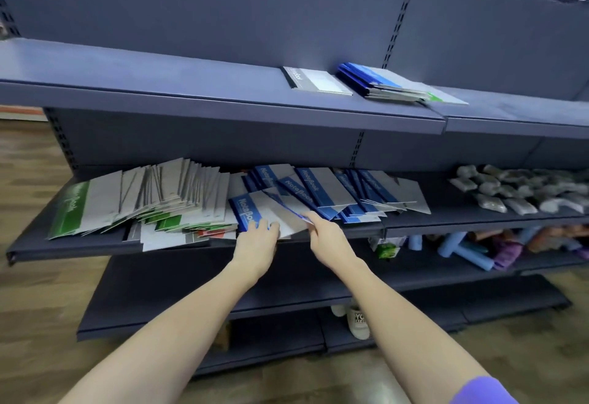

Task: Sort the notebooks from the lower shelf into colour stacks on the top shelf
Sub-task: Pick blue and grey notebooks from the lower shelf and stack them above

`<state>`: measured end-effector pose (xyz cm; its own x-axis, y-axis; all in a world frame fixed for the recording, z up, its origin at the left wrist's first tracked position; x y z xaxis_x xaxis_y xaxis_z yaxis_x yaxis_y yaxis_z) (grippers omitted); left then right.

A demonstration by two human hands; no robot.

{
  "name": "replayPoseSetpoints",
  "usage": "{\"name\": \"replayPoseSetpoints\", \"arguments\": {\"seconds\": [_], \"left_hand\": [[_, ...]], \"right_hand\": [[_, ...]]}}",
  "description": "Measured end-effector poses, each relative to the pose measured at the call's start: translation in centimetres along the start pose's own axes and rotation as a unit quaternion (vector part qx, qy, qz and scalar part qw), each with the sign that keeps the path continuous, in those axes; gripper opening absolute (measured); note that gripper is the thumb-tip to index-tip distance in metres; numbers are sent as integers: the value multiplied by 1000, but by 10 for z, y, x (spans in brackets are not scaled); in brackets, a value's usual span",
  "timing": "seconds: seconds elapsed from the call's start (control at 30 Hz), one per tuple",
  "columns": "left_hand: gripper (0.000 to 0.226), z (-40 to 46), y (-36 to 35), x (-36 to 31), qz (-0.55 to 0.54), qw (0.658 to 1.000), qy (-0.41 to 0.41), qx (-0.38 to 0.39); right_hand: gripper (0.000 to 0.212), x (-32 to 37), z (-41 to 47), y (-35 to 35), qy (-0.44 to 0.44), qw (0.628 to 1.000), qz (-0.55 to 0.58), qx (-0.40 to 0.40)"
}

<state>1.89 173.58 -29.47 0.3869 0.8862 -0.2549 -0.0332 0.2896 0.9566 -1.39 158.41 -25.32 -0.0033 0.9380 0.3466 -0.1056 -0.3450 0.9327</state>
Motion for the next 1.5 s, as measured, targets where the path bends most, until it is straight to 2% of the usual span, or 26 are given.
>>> {"name": "replayPoseSetpoints", "arguments": {"seconds": [0.13,0.2,0.3,0.4,0.5,0.63,0.73,0.87,0.93,1.03,1.13,1.23,1.5], "left_hand": [[19,-12,25,-22,-47,994,-58,-78],[24,-16,36,-42,-59,987,-90,-118],[31,-26,56,-72,-118,975,-91,-167],[35,-32,71,-103,-150,970,-86,-173],[36,-39,88,-134,-177,966,-92,-161],[46,-51,119,-171,-178,959,-112,-189],[48,-65,157,-199,-156,937,-161,-268],[41,-79,210,-226,-121,901,-214,-359],[43,-78,234,-231,-104,889,-227,-383],[46,-69,264,-228,-102,875,-228,-414],[55,-57,285,-219,-114,867,-220,-433],[55,-42,298,-205,-119,862,-218,-442],[50,54,298,-144,-75,913,-214,-340]], "right_hand": [[32,-2,-19,27,-10,999,41,-12],[36,-10,-29,42,-17,998,52,-26],[21,-23,-47,67,-9,997,66,-33],[30,-42,-65,93,-13,995,87,-47],[21,-60,-81,119,-2,992,108,-62],[24,-78,-105,160,18,988,112,-100],[50,-73,-123,197,58,982,127,-128],[37,-58,-130,247,136,952,173,-214],[28,-55,-122,265,145,937,190,-255],[31,-47,-110,286,144,922,201,-299],[38,-40,-101,299,149,909,207,-329],[42,-38,-83,307,127,901,223,-351],[45,-22,-13,322,109,902,186,-375]]}}
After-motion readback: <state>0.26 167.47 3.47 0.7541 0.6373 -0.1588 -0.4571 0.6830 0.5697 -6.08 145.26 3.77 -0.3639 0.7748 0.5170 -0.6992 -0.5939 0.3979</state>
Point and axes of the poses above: each hand's wrist, its own z-axis towards the middle knuckle, its own y-axis out of the back of the hand, x = y × z, the point moved 6 cm from there along z, towards the middle knuckle, and after that the axes turned 12 degrees about -z, right-handed, at the moved point
